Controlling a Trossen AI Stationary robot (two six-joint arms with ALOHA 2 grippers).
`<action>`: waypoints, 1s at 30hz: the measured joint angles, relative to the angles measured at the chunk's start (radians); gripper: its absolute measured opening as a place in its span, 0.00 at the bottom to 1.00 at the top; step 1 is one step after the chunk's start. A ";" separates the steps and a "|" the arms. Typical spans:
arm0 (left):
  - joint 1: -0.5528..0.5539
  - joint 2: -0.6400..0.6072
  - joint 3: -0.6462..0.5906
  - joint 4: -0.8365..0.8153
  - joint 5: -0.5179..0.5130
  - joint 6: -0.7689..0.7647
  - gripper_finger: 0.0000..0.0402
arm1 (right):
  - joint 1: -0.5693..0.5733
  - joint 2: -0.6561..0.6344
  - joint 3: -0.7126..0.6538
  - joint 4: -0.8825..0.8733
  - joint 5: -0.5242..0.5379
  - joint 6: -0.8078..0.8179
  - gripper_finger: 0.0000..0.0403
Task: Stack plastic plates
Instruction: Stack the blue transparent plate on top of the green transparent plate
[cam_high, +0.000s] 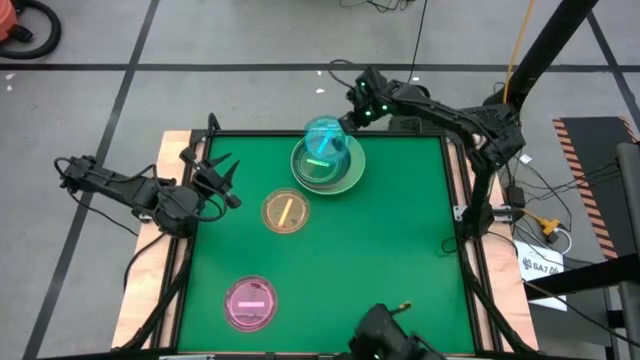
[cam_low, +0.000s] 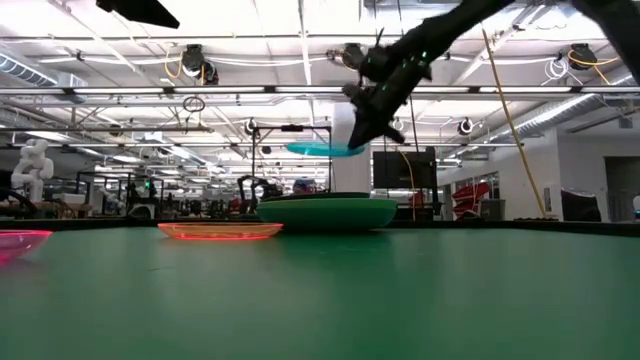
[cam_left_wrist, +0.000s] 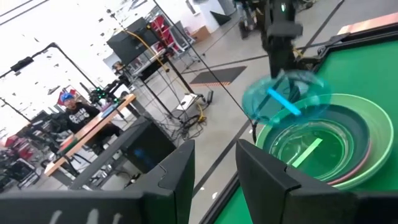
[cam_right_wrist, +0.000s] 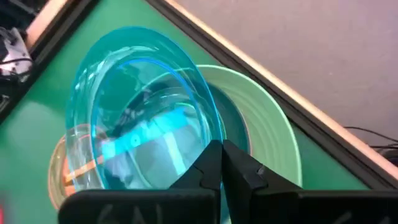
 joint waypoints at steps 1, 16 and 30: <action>0.002 -0.001 0.000 0.000 0.000 0.001 0.31 | -0.002 0.024 0.000 0.020 -0.015 0.001 0.00; 0.068 -0.001 0.000 0.000 0.001 -0.022 0.31 | 0.012 0.164 0.000 0.051 0.009 -0.061 0.00; 0.092 -0.001 0.000 -0.006 0.001 -0.036 0.31 | 0.020 0.163 0.000 0.074 0.035 -0.063 0.04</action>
